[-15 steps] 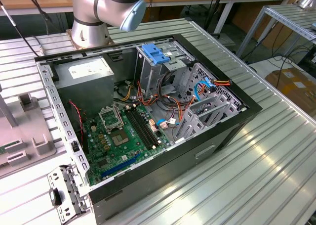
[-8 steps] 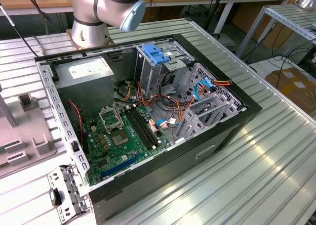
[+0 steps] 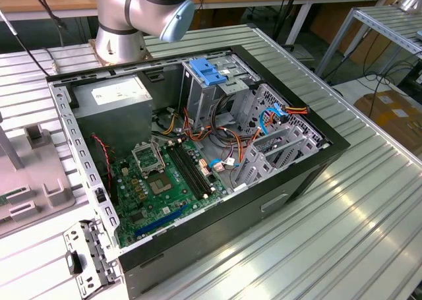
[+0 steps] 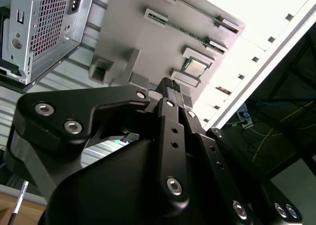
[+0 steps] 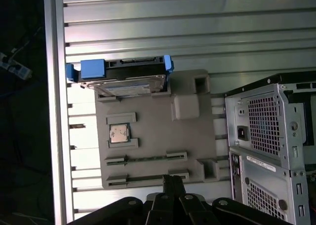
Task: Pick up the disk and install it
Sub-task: 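Reach for the disk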
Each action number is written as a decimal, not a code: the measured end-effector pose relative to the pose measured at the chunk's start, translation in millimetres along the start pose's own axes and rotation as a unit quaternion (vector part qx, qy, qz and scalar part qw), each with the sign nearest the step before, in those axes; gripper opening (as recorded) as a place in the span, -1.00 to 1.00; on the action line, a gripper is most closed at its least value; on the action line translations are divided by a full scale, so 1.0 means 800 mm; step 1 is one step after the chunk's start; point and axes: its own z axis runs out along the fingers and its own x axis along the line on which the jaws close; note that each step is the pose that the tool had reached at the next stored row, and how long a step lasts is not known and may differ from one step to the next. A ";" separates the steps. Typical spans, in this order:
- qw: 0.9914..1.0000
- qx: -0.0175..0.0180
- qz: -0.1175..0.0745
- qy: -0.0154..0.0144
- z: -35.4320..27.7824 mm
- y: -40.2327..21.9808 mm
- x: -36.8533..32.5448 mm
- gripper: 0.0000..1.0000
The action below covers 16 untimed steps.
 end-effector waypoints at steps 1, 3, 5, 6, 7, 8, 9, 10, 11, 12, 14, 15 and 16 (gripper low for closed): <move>1.000 0.000 0.000 0.000 0.0000 -0.0001 0.0016 -0.79; 1.000 0.000 0.000 0.000 -0.0001 -0.0003 0.0041 -0.79; 1.000 0.000 0.000 0.000 -0.0001 -0.0007 0.0091 -0.79; 1.000 0.000 0.000 0.000 -0.0002 -0.0008 0.0106 -0.79; 1.000 0.000 0.000 0.000 -0.0002 -0.0009 0.0118 -0.79; 1.000 0.000 0.000 0.000 -0.0003 -0.0009 0.0127 -0.79; 1.000 0.000 0.000 0.000 -0.0003 -0.0010 0.0135 -0.79; 1.000 0.000 0.000 0.000 -0.0003 -0.0011 0.0146 -0.79; 1.000 0.000 0.000 0.000 -0.0003 -0.0012 0.0155 -0.79; 1.000 0.000 0.000 0.000 -0.0003 -0.0012 0.0165 -0.79; 1.000 0.000 0.000 0.000 -0.0004 -0.0014 0.0185 -0.79; 1.000 0.000 0.000 0.000 -0.0004 -0.0015 0.0194 -0.79; 1.000 0.000 0.000 0.000 -0.0004 -0.0015 0.0205 -0.79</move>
